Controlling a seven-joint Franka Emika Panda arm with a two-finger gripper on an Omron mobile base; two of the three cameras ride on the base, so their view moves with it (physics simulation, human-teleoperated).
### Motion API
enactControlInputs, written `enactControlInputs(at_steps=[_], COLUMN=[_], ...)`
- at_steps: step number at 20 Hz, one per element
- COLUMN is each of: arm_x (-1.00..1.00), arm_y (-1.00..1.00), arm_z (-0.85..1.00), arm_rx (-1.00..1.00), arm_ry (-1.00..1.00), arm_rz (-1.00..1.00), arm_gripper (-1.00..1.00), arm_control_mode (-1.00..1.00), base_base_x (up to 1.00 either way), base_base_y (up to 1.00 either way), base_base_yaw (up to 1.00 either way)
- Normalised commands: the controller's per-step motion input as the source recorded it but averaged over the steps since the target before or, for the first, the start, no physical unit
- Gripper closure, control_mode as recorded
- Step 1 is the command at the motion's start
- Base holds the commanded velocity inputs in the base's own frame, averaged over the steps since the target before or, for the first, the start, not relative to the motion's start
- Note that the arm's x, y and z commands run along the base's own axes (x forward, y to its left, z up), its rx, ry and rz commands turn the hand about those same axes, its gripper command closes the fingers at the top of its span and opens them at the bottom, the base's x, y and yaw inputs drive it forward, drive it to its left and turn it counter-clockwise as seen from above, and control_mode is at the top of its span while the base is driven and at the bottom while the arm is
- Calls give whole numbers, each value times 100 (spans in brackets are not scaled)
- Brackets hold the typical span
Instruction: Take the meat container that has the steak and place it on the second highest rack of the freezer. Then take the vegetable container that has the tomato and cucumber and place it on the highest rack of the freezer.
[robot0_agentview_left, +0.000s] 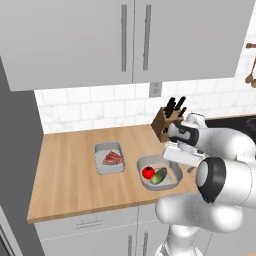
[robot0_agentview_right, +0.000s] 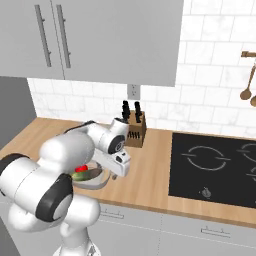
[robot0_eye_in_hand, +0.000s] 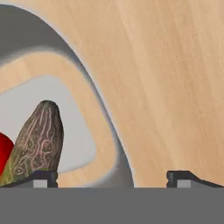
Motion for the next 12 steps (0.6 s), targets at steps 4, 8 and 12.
enactControlInputs(at_steps=[4, 8, 12], arm_x=[-10, 32, 12], arm_y=[-11, 13, 0], arm_z=[-60, -24, 0], arm_rx=[0, -1, 0], arm_ry=[0, 0, 0], arm_rz=[0, -1, -1], arm_gripper=[100, 100, 100], arm_control_mode=[-100, -100, -100], base_base_x=[0, 0, 0], base_base_y=[0, 0, 0], base_base_yaw=[0, 0, 0])
